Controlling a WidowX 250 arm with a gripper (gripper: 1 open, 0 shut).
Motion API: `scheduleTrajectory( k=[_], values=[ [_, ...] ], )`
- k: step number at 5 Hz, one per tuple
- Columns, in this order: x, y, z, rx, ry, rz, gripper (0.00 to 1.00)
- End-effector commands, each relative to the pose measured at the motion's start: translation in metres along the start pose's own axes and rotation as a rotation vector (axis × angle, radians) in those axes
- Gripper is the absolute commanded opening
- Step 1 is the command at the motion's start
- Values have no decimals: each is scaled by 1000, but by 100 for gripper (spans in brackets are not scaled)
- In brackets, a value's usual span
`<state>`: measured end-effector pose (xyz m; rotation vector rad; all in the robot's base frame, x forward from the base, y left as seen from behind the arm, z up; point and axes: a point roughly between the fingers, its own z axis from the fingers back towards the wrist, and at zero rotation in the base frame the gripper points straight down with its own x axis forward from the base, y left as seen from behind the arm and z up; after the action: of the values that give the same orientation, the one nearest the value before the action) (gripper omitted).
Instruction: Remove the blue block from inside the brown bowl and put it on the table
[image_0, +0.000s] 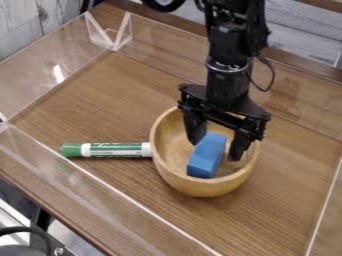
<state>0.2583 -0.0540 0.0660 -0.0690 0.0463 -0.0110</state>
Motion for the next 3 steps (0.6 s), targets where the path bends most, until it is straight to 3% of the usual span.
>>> scheduleTrajectory(
  k=[1, 3],
  values=[
    [6, 3, 10, -10, -40, 3, 100],
    [7, 6, 11, -16, -45, -3, 100]
  ],
)
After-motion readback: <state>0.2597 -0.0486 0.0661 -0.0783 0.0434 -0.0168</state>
